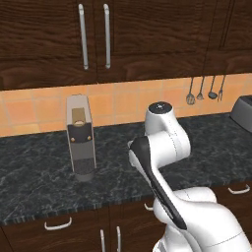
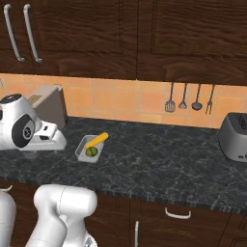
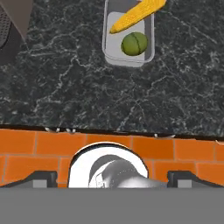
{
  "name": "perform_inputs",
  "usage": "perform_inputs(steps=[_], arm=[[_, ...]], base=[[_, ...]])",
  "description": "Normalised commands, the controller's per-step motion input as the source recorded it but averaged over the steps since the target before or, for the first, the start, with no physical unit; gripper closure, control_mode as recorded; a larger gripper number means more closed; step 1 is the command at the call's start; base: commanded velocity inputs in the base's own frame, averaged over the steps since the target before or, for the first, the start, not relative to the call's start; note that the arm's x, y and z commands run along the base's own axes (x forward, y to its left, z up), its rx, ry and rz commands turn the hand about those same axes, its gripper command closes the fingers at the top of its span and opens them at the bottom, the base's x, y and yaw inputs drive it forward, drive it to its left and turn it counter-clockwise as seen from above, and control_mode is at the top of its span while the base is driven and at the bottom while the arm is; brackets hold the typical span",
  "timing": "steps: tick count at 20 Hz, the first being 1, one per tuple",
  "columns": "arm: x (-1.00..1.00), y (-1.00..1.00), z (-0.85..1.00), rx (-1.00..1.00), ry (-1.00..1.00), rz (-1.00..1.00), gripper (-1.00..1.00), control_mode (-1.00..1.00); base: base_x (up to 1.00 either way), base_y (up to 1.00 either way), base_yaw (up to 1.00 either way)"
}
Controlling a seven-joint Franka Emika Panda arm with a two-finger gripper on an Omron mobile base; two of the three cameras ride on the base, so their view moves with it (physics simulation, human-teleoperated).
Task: Take the meat container that has the steak and place it on the second highest rack of the freezer. Then take the vegetable container that has the corn and lime and place it on the highest rack of the freezer.
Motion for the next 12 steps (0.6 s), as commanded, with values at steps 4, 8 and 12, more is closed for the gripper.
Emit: perform_inputs(steps=[4,8,12], arm=[[0.4,-0.15,-0.4,-0.02,0.0,0.4,-1.0,-1.0],[0.3,0.07,-0.46,-0.04,0.0,0.19,-1.0,-1.0],[0.48,0.17,-0.24,-0.03,0.0,0.0,-1.0,-1.0]], base=[[0.0,0.0,0.0],[0.0,0.0,0.0],[0.0,0.0,0.0]])
